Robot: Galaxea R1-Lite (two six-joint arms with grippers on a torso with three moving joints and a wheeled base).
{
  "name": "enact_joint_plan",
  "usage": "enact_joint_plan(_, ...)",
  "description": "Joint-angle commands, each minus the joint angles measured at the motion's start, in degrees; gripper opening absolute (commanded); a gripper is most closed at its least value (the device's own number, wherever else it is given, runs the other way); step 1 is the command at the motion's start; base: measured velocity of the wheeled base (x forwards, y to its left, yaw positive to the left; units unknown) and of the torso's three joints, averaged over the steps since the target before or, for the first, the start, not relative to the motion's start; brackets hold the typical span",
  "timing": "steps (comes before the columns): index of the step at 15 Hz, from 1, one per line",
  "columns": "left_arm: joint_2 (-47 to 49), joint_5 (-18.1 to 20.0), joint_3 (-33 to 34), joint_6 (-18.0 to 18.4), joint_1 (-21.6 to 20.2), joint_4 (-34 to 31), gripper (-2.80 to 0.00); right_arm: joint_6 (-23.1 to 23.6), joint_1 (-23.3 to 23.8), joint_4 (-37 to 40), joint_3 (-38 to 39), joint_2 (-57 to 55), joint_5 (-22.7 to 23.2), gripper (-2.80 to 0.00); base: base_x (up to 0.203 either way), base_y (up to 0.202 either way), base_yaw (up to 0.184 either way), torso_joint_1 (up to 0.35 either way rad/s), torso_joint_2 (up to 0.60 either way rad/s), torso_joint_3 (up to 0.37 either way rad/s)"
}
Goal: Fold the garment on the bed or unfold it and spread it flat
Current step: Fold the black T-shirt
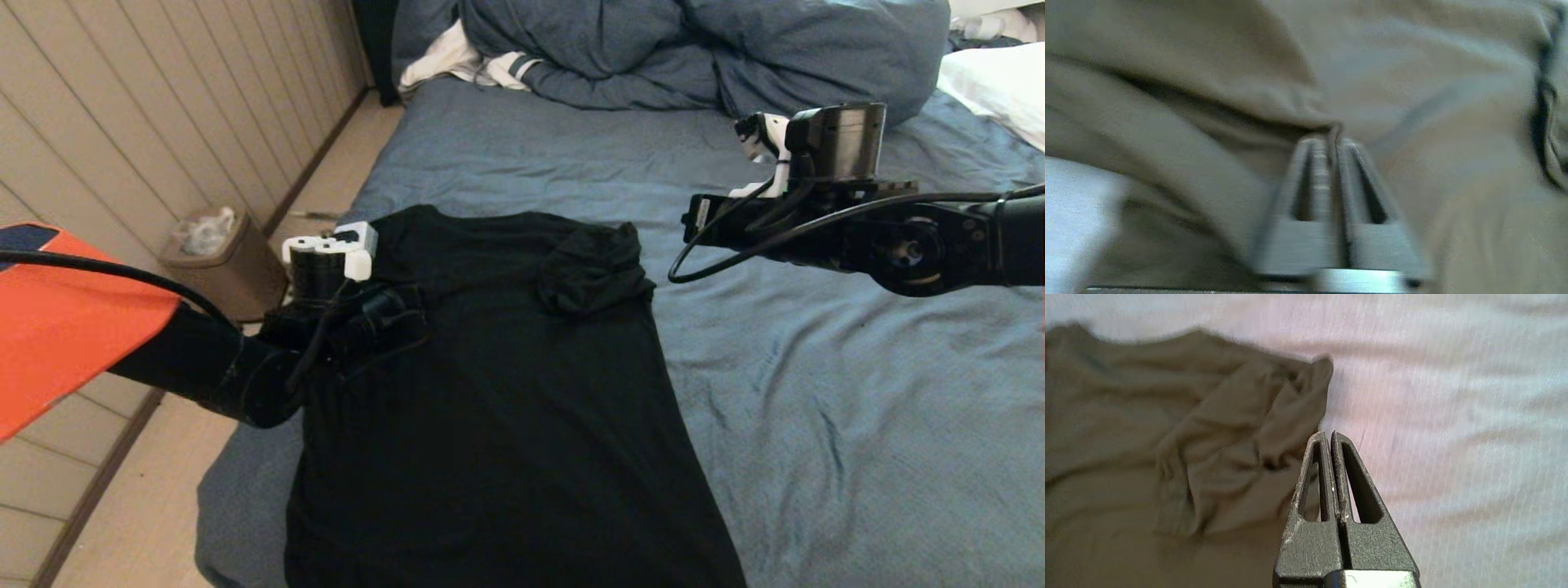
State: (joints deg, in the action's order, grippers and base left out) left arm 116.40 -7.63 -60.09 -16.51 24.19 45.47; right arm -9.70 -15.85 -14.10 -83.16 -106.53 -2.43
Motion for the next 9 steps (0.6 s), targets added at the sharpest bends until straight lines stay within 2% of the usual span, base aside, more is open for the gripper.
enact_joint_plan(1,1.4,-1.1,-0.6,0.1,1.0,0.3,0.0,-0.1,0.8,-1.3,0.1,-0.6,0.1,-2.8,0.0,0.0,0.0,0.0,0.0,0.0)
enact_joint_plan(6,-3.6,-1.6,-0.9,0.1,1.7,0.6,0.0,-0.1,1.6,-1.9,-1.0,-1.0,1.6,-2.8,0.0,0.0,0.0,0.0,0.0,0.0)
enact_joint_plan(9,-12.5,-2.0,0.7,0.0,0.4,0.5,0.0,-0.1,1.4,-2.0,-0.9,-1.0,1.6,-2.8,0.0,0.0,0.0,0.0,0.0,0.0)
